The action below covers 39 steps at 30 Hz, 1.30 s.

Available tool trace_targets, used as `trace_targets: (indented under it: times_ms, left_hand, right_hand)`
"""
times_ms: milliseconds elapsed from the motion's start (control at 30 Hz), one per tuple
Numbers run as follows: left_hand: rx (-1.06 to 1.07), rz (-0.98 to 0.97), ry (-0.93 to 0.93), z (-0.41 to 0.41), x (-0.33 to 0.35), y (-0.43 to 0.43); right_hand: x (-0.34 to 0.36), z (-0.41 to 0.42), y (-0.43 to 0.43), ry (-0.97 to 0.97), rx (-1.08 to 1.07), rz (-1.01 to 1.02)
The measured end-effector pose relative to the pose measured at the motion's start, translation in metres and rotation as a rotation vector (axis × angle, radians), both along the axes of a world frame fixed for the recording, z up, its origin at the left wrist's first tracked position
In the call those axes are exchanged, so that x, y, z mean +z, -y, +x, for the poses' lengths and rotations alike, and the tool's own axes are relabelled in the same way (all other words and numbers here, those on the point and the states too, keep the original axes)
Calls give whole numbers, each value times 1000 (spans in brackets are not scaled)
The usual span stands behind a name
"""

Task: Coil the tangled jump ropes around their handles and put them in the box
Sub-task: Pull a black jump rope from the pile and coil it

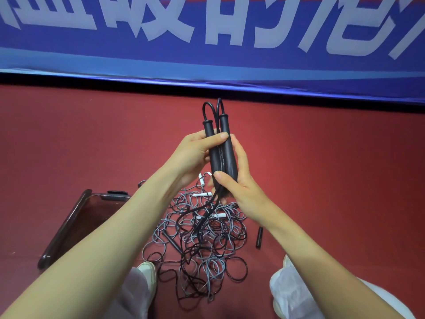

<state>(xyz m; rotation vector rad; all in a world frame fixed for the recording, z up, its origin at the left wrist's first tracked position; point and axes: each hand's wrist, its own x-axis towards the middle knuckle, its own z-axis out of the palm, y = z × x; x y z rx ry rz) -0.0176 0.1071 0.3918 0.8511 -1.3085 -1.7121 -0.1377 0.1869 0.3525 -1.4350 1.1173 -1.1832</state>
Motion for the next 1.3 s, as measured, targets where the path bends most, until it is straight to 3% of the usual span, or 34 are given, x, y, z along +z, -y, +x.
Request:
trace_targets:
  times_ms: [233, 533, 633, 700, 767, 867, 967, 1133, 1300]
  left_hand:
    - [-9, -74, 28, 0, 4, 0]
    - [-46, -81, 3, -4, 0, 0]
    - [-5, -113, 6, -8, -4, 0]
    - [-3, -86, 75, -10, -12, -3]
    - [-188, -76, 253, -10, -23, -12]
    - [-495, -152, 394, -3, -28, -23]
    - [-411, -168, 360, 10, -25, -8]
    - [-311, -269, 396, 26, -27, 13]
    - [-581, -312, 439, 36, -26, 18]
  right_hand:
    - [15, -12, 5, 33, 58, 247]
    - [14, -14, 4, -4, 42, 223]
    - [12, -12, 5, 99, -51, 181]
    - [16, -14, 9, 272, -143, 126]
    - [23, -22, 11, 399, -222, 63]
    - [29, -38, 14, 290, -296, -10]
    - [31, -50, 13, 85, -342, -51]
    - [32, -45, 5, -52, 8, 55]
    - [29, -45, -6, -200, 478, 316]
